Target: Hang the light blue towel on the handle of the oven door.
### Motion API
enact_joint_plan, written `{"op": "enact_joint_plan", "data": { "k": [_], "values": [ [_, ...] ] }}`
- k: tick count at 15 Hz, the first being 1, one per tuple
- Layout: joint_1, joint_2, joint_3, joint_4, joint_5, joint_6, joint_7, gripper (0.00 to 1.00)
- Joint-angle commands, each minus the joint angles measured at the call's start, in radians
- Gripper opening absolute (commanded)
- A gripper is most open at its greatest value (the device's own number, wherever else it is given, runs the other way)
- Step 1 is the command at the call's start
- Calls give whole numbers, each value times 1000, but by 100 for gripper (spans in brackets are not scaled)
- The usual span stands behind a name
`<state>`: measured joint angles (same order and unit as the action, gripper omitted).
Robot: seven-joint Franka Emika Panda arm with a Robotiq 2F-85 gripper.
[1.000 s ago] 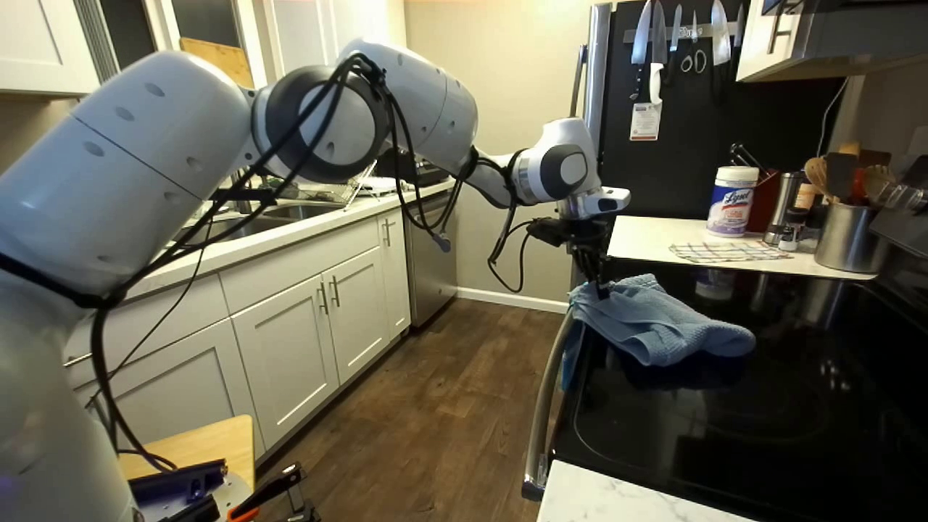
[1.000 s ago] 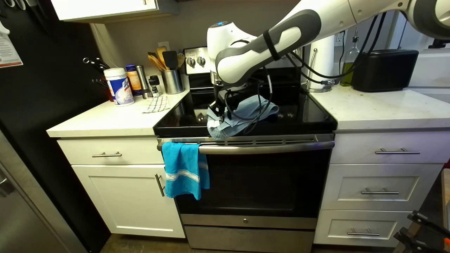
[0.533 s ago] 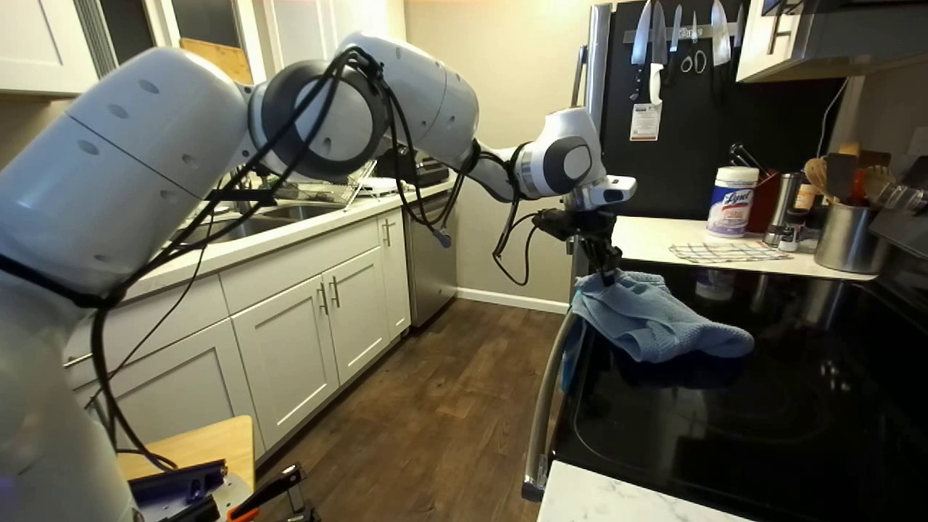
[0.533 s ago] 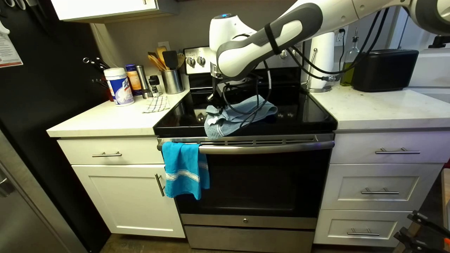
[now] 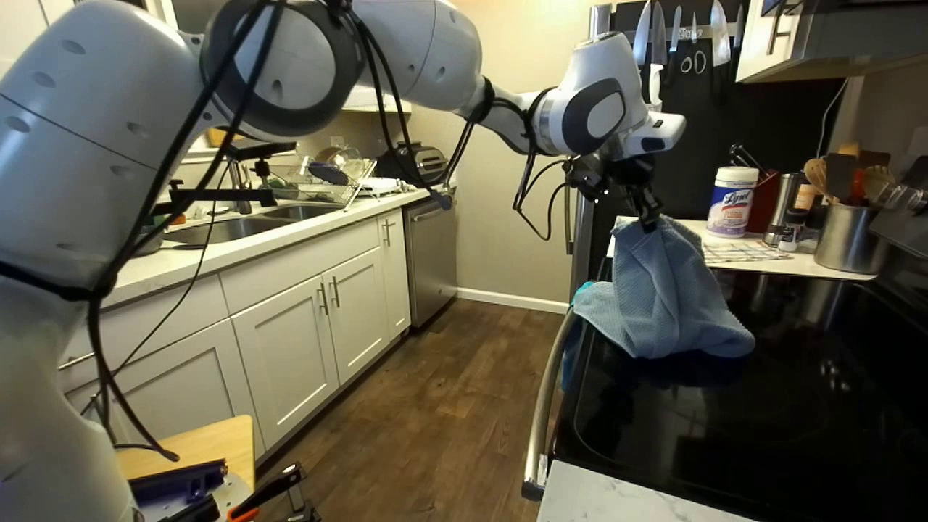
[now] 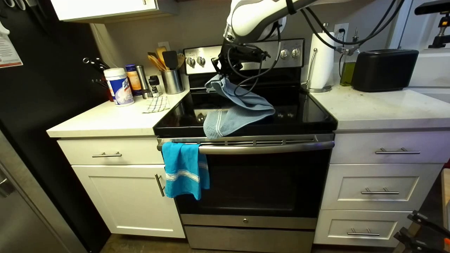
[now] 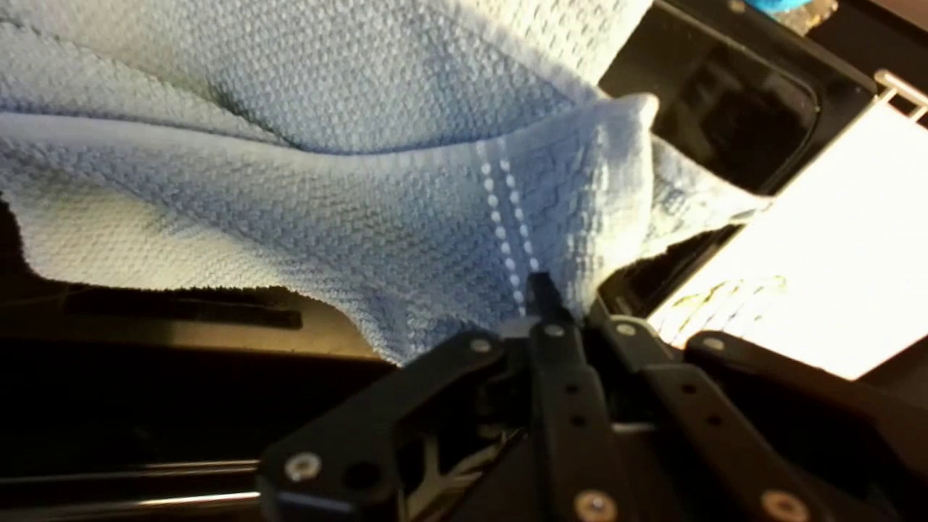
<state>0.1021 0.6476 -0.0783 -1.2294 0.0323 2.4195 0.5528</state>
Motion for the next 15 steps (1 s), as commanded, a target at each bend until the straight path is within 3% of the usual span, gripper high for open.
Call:
{"op": "enact_joint_plan", "data": {
  "k": [1, 5, 15],
  "values": [
    [-47, -108, 41, -129, 87, 85, -56, 1],
    [-93, -179, 105, -199, 181, 113, -199, 1],
    [-138, -399, 172, -354, 322, 134, -463, 1]
  ]
}}
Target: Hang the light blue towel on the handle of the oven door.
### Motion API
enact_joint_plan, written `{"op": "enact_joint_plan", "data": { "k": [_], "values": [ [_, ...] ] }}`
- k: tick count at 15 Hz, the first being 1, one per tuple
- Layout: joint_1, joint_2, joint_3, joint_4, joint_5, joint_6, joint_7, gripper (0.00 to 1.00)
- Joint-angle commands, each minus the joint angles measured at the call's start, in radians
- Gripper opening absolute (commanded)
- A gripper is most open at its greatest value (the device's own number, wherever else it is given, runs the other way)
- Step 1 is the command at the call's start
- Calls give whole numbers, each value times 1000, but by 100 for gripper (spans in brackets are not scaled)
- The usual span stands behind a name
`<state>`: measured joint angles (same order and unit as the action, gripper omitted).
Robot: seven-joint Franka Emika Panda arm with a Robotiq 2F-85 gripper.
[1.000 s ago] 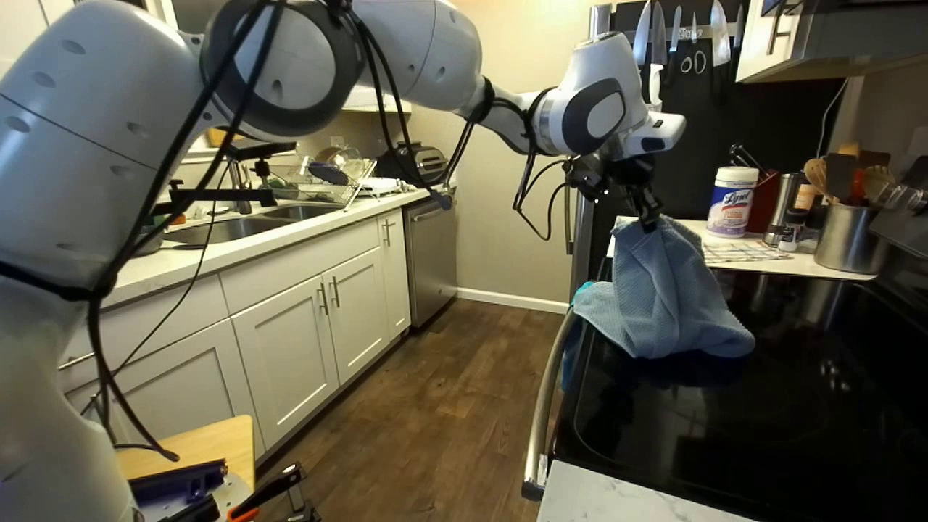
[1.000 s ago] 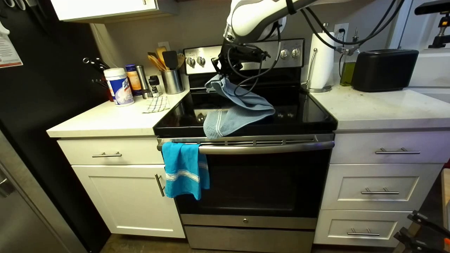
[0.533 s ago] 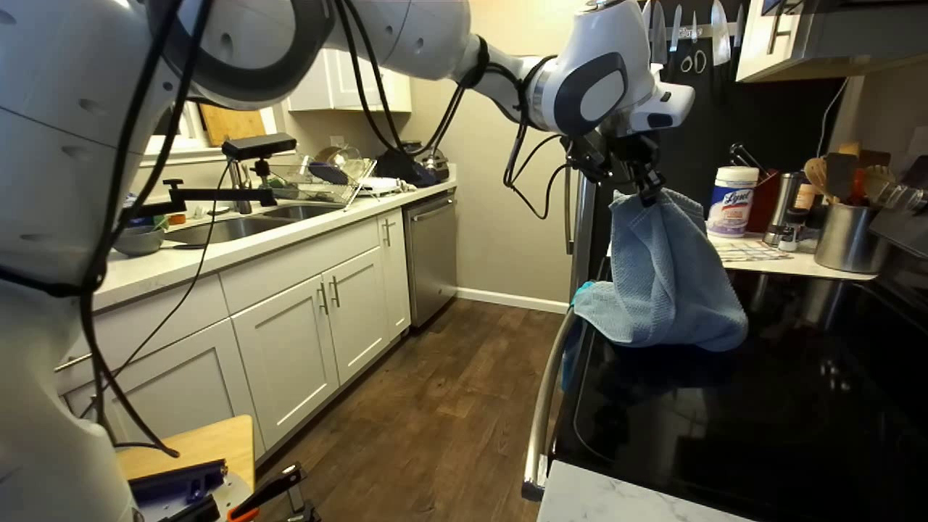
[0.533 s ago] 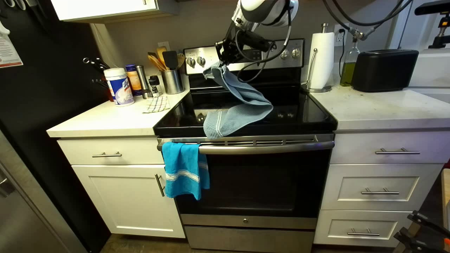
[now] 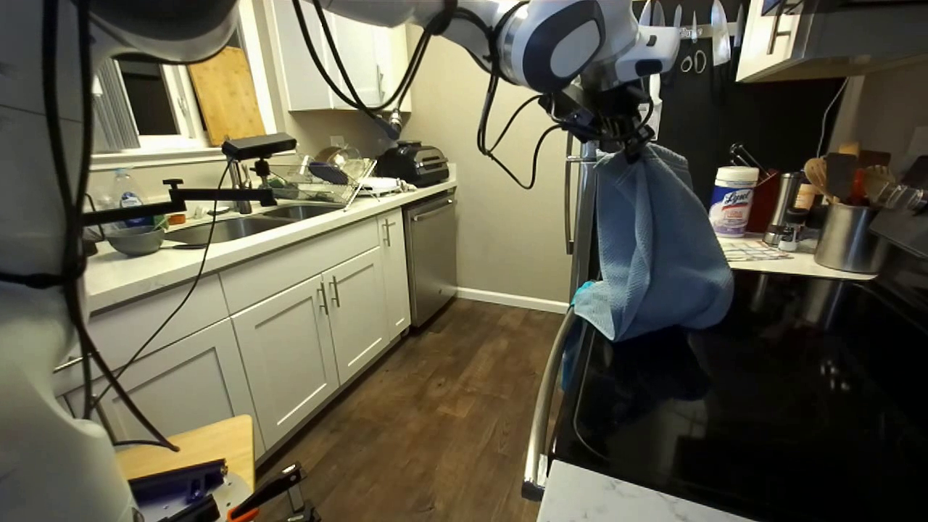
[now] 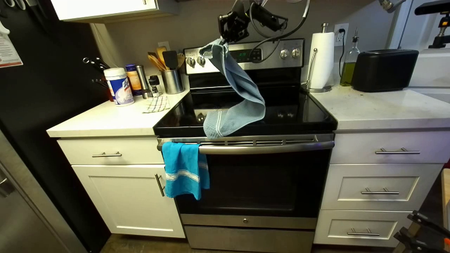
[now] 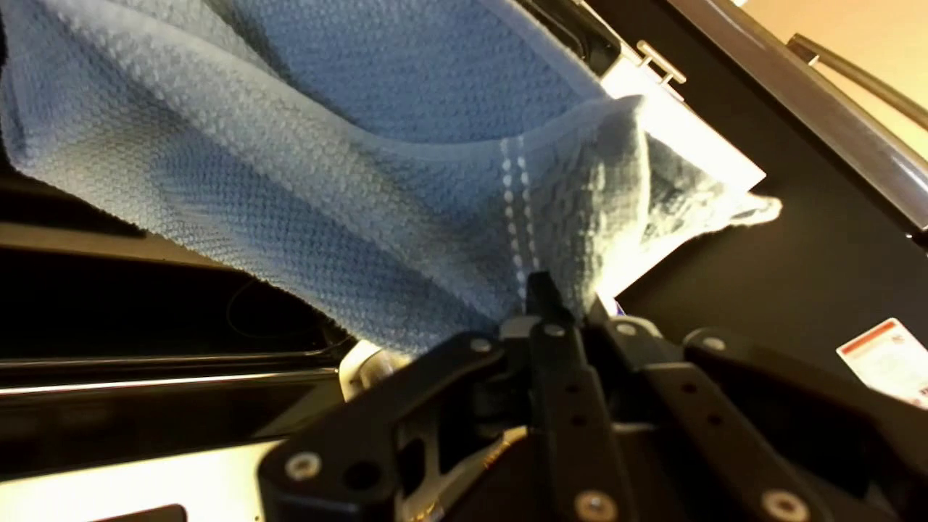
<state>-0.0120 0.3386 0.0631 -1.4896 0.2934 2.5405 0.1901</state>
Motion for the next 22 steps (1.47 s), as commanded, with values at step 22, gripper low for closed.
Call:
{"op": "enact_joint_plan", "data": {
  "k": [22],
  "values": [
    [84, -516, 20, -434, -199, -221, -256, 1]
  ]
}}
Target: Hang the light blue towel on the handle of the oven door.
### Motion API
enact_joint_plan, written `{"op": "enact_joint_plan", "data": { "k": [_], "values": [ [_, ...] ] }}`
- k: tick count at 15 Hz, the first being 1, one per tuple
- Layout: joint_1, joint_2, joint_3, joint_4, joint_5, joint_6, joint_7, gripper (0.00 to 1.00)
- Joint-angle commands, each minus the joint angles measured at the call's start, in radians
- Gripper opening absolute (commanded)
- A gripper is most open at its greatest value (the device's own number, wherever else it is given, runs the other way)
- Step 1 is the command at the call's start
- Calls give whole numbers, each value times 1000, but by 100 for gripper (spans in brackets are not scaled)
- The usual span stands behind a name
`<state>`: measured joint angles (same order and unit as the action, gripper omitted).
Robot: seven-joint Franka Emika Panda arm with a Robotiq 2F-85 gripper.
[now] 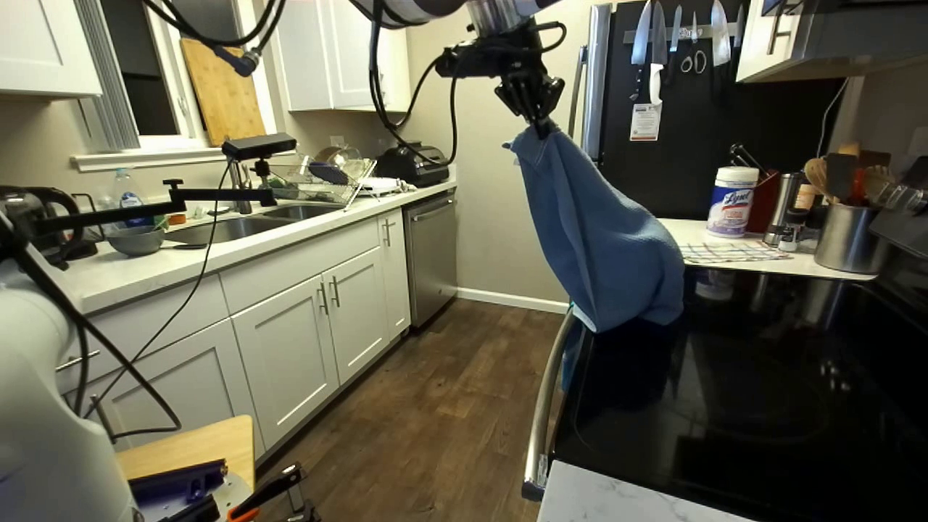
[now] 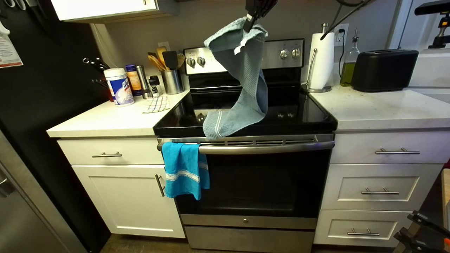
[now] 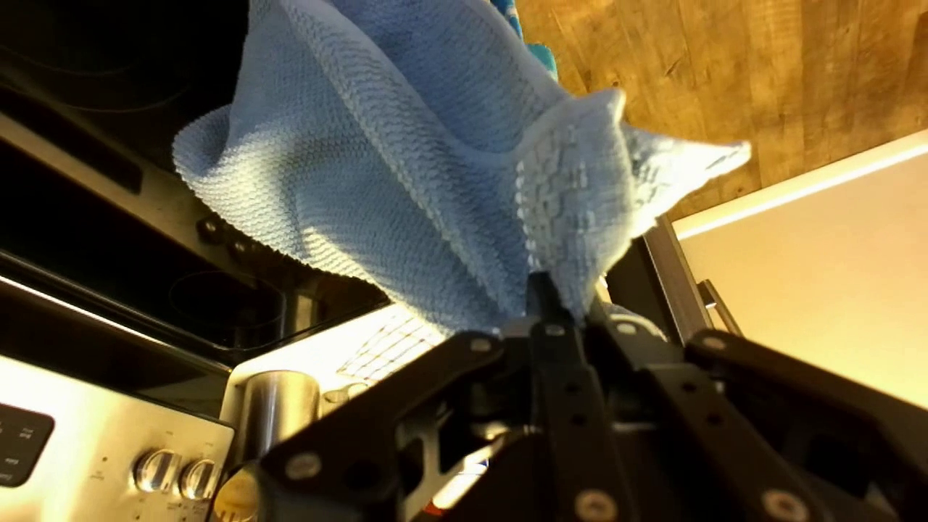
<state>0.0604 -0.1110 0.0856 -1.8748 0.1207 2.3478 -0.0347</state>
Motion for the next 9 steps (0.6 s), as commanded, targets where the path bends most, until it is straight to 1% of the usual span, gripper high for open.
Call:
{"op": "enact_joint_plan", "data": {
  "k": [1, 5, 9],
  "values": [
    [15, -70, -1, -43, -34, -34, -30, 1],
    [24, -91, -10, -17, -23, -83, -45, 1],
    [6, -106, -11, 30, -70, -199, 25, 1]
  ]
}}
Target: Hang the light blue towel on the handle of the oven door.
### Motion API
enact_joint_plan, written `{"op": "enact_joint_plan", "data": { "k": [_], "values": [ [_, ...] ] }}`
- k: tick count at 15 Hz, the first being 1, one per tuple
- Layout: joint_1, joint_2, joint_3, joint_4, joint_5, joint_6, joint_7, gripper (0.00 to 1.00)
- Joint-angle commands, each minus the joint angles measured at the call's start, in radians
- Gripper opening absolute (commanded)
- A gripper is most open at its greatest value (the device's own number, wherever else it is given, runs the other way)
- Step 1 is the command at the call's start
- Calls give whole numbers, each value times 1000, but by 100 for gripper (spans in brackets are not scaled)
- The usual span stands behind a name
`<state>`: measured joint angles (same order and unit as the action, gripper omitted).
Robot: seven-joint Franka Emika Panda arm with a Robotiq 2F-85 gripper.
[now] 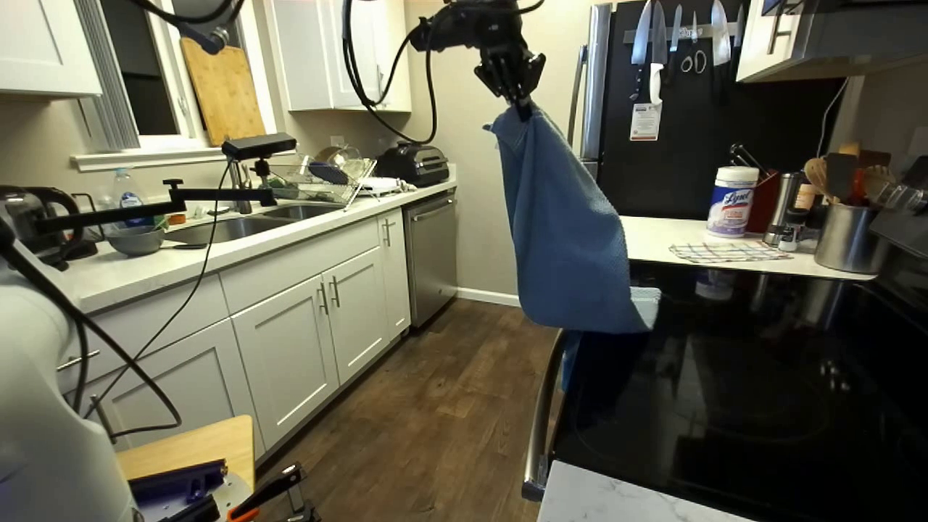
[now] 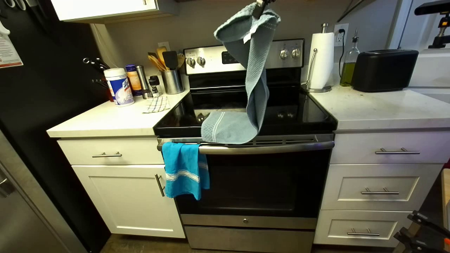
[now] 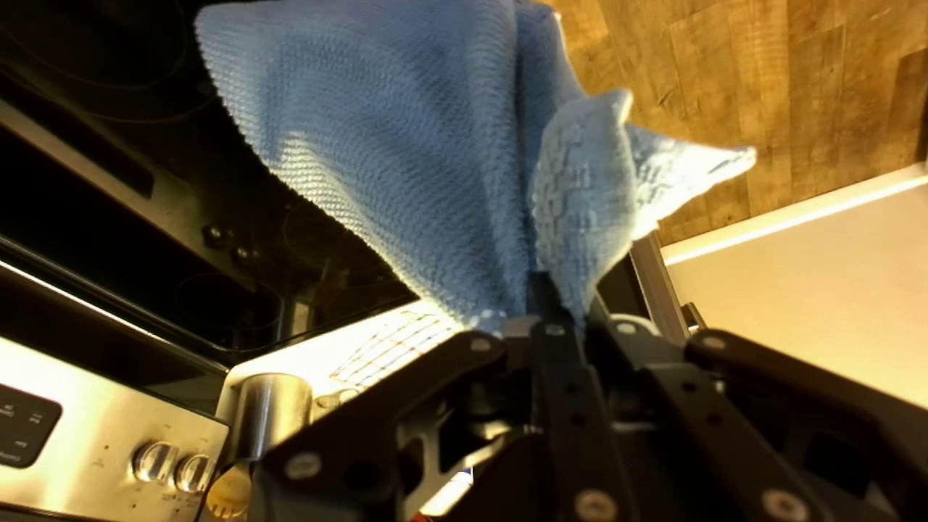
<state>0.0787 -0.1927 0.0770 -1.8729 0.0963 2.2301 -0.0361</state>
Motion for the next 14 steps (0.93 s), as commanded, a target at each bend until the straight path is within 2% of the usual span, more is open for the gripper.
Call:
{"op": "enact_joint_plan", "data": {
  "k": [1, 4, 9, 14],
  "values": [
    [-15, -26, -5, 42, -52, -101, 34, 1],
    [-19, -20, -20, 105, -10, -148, 62, 1],
    [-14, -17, -41, 184, 102, -148, 135, 1],
    [-17, -15, -38, 231, 206, -126, 292, 1]
  ]
}}
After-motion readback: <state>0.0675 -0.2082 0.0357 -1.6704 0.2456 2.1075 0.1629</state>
